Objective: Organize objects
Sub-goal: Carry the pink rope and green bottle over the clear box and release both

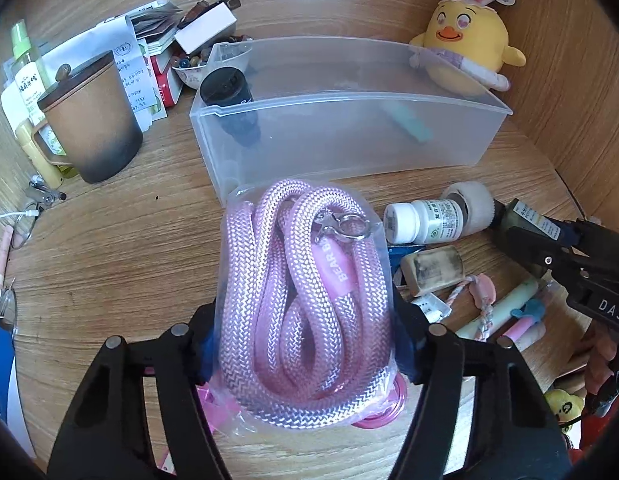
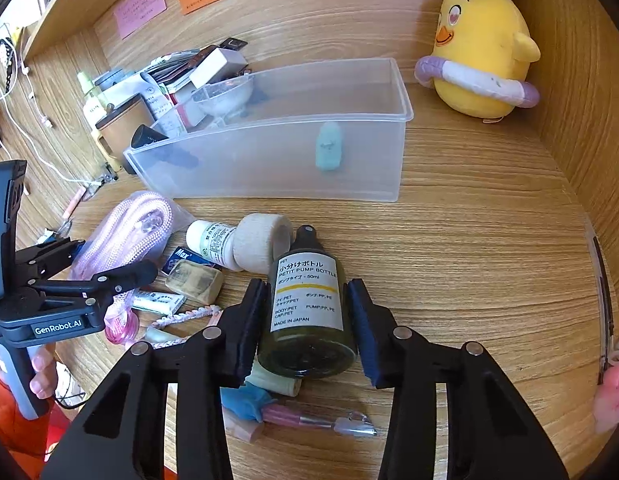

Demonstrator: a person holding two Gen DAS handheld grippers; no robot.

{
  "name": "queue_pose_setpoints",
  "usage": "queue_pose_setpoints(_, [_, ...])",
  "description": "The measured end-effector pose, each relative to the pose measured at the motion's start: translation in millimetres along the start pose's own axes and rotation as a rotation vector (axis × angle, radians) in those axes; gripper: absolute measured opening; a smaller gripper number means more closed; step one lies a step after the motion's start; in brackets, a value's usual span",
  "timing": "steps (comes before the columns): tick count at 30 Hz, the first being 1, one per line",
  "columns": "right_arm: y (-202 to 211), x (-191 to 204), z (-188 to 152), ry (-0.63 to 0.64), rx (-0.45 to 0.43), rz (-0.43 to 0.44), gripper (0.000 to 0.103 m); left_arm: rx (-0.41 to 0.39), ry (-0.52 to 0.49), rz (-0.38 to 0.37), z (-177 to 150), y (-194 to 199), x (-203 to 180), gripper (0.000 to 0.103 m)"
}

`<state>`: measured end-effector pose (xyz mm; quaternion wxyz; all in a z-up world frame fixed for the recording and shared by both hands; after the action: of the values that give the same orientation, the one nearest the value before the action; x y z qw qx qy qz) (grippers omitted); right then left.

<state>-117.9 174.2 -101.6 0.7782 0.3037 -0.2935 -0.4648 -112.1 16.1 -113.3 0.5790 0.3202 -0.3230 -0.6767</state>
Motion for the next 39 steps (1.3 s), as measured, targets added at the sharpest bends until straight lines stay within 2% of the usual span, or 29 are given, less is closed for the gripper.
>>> queue_pose_setpoints(8, [25, -4, 9, -0.005, -0.055, -0.004, 0.038, -0.049, -0.002, 0.011, 2, 16, 3, 0.061])
queue_pose_setpoints(16, [53, -6, 32, -0.039, -0.157, 0.021, 0.038, -0.122, 0.005, -0.028, 22, 39, 5, 0.056])
queue_pose_setpoints(20, [59, -3, 43, -0.03, -0.186, 0.034, 0.038, -0.141, -0.003, -0.012, 30, 42, 5, 0.054])
queue_pose_setpoints(25, [64, 4, 56, -0.015, -0.215, 0.048, 0.038, -0.175, -0.016, -0.042, 42, 59, 0, 0.053])
queue_pose_setpoints(33, [69, 5, 80, -0.001, -0.262, 0.055, 0.038, -0.273, -0.039, -0.061, 77, 91, -11, 0.053])
queue_pose_setpoints(39, [51, 6, 105, 0.037, -0.253, 0.026, 0.038, -0.293, -0.04, -0.034, 112, 81, -10, 0.053])
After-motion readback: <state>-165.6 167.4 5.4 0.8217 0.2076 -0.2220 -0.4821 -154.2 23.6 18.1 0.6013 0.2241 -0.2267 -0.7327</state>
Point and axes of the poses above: each gripper's, at about its wrist camera, not at the fingertips, and y roughly against the way its jaws point, x to its left, z to its top, the point moved 7 cm from there along -y, roughly the way its jaws point, and after that the axes turned 2 degrees about -z, right-handed, at the moved point
